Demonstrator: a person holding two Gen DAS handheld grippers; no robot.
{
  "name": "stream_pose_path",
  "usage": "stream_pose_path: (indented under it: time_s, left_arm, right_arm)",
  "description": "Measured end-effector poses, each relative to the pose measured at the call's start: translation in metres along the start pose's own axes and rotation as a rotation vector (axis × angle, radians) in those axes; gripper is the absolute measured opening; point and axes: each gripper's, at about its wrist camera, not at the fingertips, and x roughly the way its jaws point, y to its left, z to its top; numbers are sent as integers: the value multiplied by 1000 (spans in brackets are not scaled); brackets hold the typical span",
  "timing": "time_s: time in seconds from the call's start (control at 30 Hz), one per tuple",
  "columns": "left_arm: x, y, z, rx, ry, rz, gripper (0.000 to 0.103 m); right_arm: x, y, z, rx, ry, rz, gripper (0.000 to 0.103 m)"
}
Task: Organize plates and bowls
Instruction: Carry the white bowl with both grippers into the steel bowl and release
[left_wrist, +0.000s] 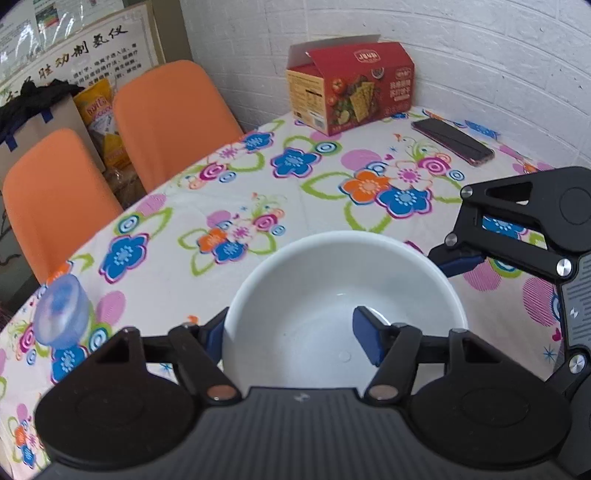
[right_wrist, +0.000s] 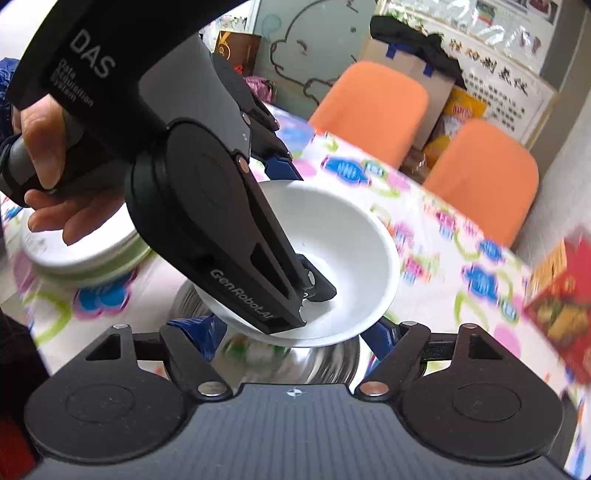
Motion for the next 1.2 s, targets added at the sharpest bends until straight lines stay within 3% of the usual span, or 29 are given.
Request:
stream_pose_path:
  time_s: [0.17,0.23,0.3,0.57,0.9,1.2]
  left_arm:
    - [9,-16,-16,0,28,-10,67]
    - [13,-13,-19,-21,35,-13,74]
    - [15,-9,-21,-31,40,-19,87]
    - [18,-2,-24,-34,45,10,90]
    - [-8,13,-28,-73,-12,33,93]
    - [-35,27,-41,-77,-55,87,99]
  right_arm:
    - [4,6,-17,20,16,13,65]
    - [9,4,-18,20,15,15,65]
    - [10,2,-21,30,15,20,65]
    - [2,4,-31,41,23,24,65]
    - [-28,-4,-46,88,-5,5,65]
    - [-30,8,-27,58,-38,15,65]
